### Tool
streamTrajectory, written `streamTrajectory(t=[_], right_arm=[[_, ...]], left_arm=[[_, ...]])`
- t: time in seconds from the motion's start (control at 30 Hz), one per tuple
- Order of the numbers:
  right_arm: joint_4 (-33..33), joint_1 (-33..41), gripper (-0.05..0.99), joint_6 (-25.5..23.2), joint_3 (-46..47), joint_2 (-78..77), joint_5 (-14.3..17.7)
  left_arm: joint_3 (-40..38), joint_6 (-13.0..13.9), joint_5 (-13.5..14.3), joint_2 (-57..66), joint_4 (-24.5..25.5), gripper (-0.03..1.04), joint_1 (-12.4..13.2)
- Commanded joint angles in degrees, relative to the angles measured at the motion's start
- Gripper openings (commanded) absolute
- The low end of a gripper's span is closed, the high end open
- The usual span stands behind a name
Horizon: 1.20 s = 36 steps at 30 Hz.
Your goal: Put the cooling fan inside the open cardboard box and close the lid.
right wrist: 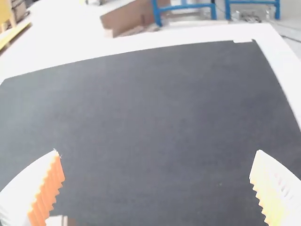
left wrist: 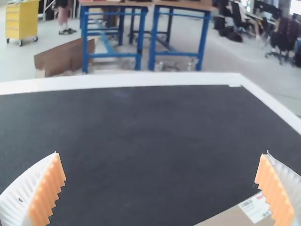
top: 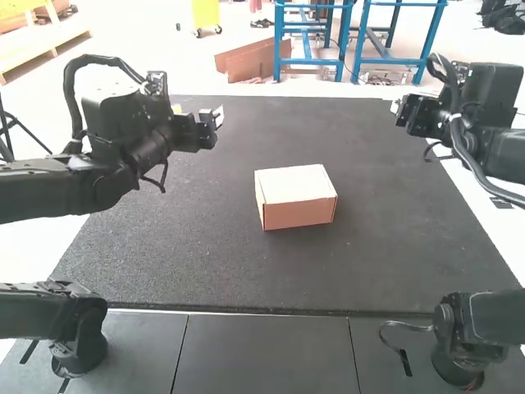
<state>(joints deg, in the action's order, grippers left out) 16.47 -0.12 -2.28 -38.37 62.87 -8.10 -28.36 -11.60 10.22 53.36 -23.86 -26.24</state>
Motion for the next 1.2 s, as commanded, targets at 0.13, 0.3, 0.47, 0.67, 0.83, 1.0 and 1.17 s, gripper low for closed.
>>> streamTrajectory(t=[0.13,0.3,0.47,0.67,0.83,1.0,1.17], right_arm=[[10.69,-0.41,0.91,7.56,12.27,-7.15,3.62],[17.63,-0.76,0.91,8.08,20.09,-8.73,2.74],[17.81,-0.76,0.91,7.29,23.16,-8.73,2.65],[20.80,-0.85,0.91,7.12,27.74,-8.82,2.74],[24.84,-0.85,0.91,7.12,30.64,-9.79,2.82],[24.31,-0.41,0.91,6.15,31.07,-14.09,3.18],[17.46,-0.32,0.91,6.24,32.31,-21.91,2.65]], left_arm=[[11.40,0.96,2.53,-11.35,-3.30,0.96,0.49],[18.87,1.40,2.44,-18.12,-4.00,0.96,0.49],[23.09,1.31,2.53,-21.64,-4.44,0.96,0.49],[27.66,1.14,2.53,-25.77,-3.48,0.96,1.10],[28.45,0.52,2.53,-32.97,3.64,0.96,3.39],[28.45,2.54,2.26,-47.39,15.77,0.96,4.44],[28.45,2.63,2.09,-51.78,18.93,0.95,4.44]])
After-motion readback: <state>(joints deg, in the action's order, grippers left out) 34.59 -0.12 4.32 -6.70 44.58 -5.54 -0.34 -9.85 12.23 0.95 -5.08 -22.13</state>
